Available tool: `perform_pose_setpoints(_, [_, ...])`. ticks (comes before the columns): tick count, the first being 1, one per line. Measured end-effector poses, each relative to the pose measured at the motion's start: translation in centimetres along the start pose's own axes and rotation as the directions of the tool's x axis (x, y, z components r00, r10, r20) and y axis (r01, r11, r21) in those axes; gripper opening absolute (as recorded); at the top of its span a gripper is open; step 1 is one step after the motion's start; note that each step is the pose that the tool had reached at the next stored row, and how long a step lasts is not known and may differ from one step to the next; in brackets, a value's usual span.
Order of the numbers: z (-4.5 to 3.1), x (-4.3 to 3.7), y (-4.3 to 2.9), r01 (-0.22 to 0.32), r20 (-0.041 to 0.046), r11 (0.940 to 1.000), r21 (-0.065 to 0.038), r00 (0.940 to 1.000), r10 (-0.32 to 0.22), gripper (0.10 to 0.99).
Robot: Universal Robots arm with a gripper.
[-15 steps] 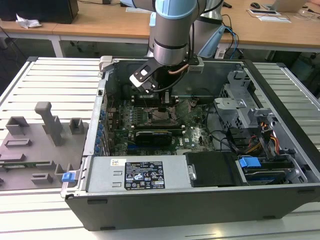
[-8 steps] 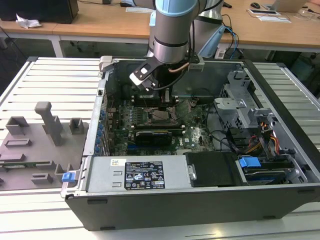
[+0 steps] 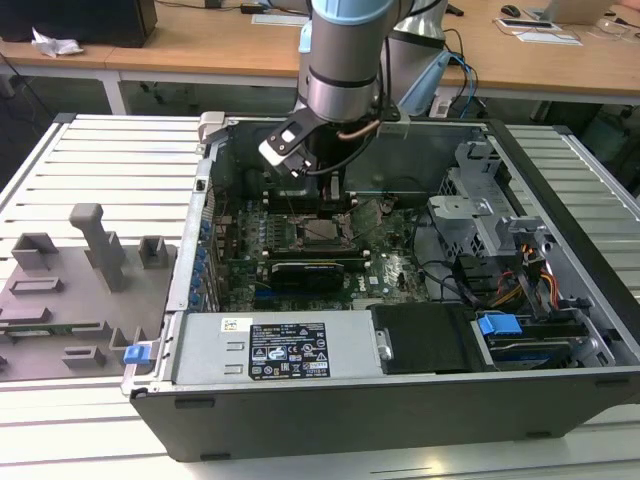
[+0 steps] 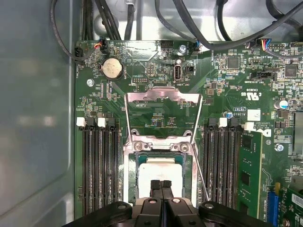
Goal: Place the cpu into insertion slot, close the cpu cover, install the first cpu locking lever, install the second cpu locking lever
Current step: 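Close the cpu cover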
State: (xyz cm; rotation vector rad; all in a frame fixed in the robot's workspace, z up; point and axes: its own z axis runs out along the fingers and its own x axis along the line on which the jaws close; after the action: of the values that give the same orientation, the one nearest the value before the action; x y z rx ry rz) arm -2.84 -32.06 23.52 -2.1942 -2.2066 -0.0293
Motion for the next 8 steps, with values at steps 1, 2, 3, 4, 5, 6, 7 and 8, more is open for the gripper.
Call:
perform_pose_setpoints(1, [-0.06,0.0,0.0,0.0,0.0,1.0,0.0,1.0,0.0,0.106])
perform_pose_setpoints(2, [-0.11,0.0,0.0,0.0,0.0,1.0,0.0,1.0,0.0,0.106])
perform_pose_setpoints(3, [-0.16,0.01,0.0,0.0,0.0,1.0,0.0,1.0,0.0,0.106])
perform_pose_setpoints(4, [-0.22,0.01,0.0,0.0,0.0001,1.0,0.0,1.0,0.0,0.106])
perform_pose_setpoints(5, [-0.26,0.01,0.0,0.0,0.0001,1.0,0.0,1.0,0.0,0.106])
perform_pose_setpoints(6, [-0.33,0.01,0.0,0.0,0.0001,1.0,0.0,1.0,0.0,0.106])
perform_pose_setpoints(7, [-0.38,0.02,0.0,0.0,-0.0001,1.0,0.0,1.0,0.0,0.106])
perform_pose_setpoints(8, [-0.43,0.01,0.0,0.0,0.0001,1.0,0.0,1.0,0.0,0.106])
